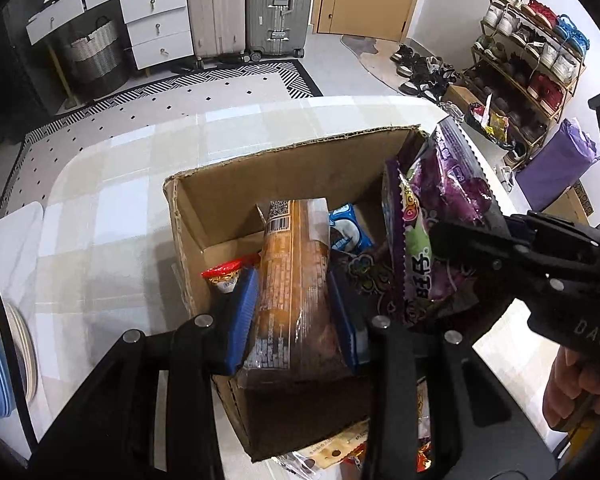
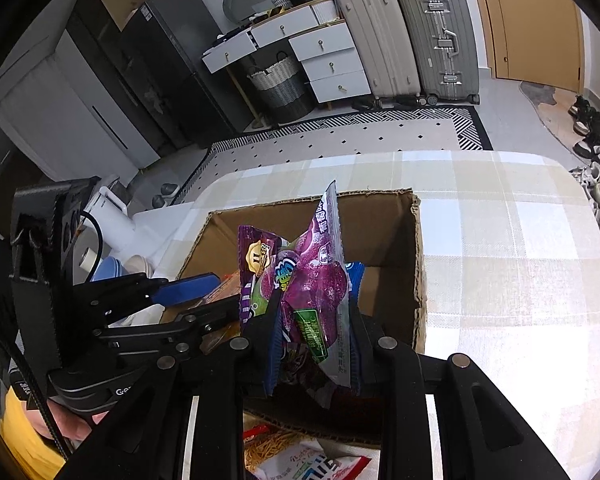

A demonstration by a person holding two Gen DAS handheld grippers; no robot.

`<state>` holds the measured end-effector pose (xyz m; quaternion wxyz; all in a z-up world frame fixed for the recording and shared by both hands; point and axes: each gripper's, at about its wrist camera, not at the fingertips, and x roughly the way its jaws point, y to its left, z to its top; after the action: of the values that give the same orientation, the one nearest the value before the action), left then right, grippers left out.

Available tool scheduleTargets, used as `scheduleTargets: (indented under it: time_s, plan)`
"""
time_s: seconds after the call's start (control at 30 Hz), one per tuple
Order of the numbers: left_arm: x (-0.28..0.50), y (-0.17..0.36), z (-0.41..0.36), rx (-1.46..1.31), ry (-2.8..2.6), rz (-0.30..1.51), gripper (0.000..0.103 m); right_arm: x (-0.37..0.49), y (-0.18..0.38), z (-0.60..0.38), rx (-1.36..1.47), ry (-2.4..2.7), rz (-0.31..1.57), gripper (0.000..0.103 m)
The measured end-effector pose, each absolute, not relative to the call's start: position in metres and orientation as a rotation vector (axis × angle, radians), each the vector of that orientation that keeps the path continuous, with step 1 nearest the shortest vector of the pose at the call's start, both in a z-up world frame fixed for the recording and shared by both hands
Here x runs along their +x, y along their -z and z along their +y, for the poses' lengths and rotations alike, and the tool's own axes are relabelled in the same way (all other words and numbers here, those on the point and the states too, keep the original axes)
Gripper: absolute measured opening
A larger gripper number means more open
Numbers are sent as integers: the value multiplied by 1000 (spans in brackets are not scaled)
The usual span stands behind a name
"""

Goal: Organize snacks
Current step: 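Lower both packs into the box and open both grippers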

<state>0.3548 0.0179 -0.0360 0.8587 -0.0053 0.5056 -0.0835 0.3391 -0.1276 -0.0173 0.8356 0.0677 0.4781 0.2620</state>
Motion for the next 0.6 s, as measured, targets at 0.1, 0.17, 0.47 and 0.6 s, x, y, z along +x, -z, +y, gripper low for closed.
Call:
scheduleTargets:
  time_s: [0.1, 0.17, 0.47, 0.6]
  plan:
    - [350, 34, 17, -12, 175, 1060, 34, 337, 12, -128, 145, -546, 1007, 26]
    - [348, 34, 16, -23, 184, 1058, 34, 335, 9, -126, 137, -549, 1003, 27]
    - [330, 23, 22, -69, 156, 1051, 46, 325, -1, -127, 107, -520, 980, 33]
    - [316, 9, 21, -65, 141, 1028, 59, 314, -13, -133, 112, -522, 951, 33]
